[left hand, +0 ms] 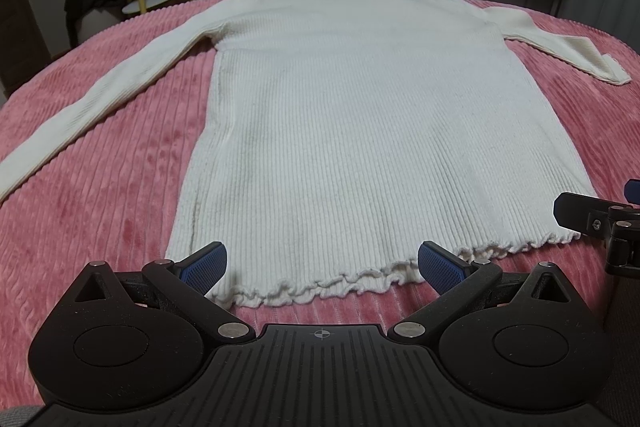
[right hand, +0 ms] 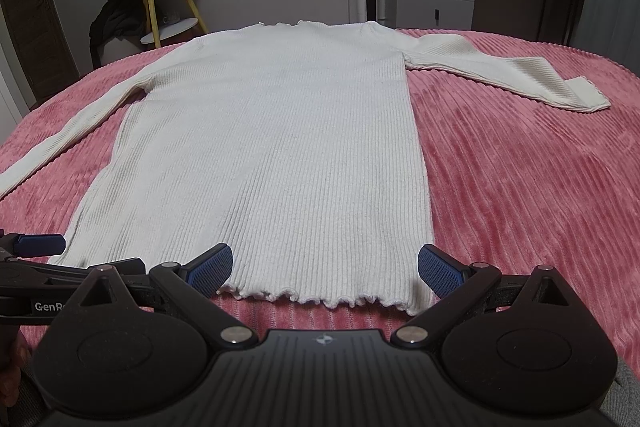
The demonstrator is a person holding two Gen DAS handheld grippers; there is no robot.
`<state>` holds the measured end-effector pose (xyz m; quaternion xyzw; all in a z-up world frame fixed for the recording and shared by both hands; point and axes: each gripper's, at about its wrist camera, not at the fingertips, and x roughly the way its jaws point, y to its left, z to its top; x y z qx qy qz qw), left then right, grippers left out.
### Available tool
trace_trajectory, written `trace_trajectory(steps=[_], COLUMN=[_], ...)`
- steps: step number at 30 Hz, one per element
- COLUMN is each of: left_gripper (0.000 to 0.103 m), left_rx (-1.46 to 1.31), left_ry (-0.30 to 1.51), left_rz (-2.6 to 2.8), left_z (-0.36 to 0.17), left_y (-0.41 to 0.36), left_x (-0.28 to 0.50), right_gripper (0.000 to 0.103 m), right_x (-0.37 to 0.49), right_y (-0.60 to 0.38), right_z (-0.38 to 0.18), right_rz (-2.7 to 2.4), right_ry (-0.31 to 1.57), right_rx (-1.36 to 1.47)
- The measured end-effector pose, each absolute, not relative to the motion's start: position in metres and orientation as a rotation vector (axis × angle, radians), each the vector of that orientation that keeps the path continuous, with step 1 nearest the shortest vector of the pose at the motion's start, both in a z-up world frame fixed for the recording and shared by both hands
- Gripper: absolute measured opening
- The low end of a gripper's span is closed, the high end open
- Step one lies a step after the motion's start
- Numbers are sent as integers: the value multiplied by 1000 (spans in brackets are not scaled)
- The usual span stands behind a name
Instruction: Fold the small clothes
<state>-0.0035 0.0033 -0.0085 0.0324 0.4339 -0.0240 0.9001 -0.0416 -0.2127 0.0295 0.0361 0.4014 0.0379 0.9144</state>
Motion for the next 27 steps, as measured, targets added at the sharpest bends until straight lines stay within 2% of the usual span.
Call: trace_trajectory(steps=[27], left_gripper=[103], left_rx=[65], left_ry=[912], left_rz=[-50], left_z=[-11], left_y=[4], left_x=[0], right_gripper=[99], right_x=[-42], right_y=[-212], right_z=[29], right_rz=[86], right_ry=[826], right_rx=[89])
